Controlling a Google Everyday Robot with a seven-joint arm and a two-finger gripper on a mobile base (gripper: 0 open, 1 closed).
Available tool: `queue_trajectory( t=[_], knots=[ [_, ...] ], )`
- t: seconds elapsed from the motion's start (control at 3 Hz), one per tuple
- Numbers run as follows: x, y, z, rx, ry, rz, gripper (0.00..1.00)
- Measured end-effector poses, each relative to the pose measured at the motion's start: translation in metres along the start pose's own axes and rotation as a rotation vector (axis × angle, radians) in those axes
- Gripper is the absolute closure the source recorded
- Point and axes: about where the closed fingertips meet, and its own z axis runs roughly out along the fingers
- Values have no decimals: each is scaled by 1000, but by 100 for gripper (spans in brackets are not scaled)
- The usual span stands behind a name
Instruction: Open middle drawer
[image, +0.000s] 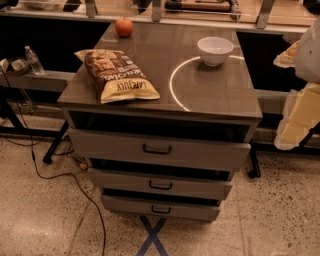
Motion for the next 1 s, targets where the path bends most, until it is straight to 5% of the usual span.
queue_trajectory(
  t=[0.33, 1.0],
  knots=[
    [7, 7, 15, -12, -10, -15, 0],
    [41, 58, 104, -122, -72, -98, 0]
  ],
)
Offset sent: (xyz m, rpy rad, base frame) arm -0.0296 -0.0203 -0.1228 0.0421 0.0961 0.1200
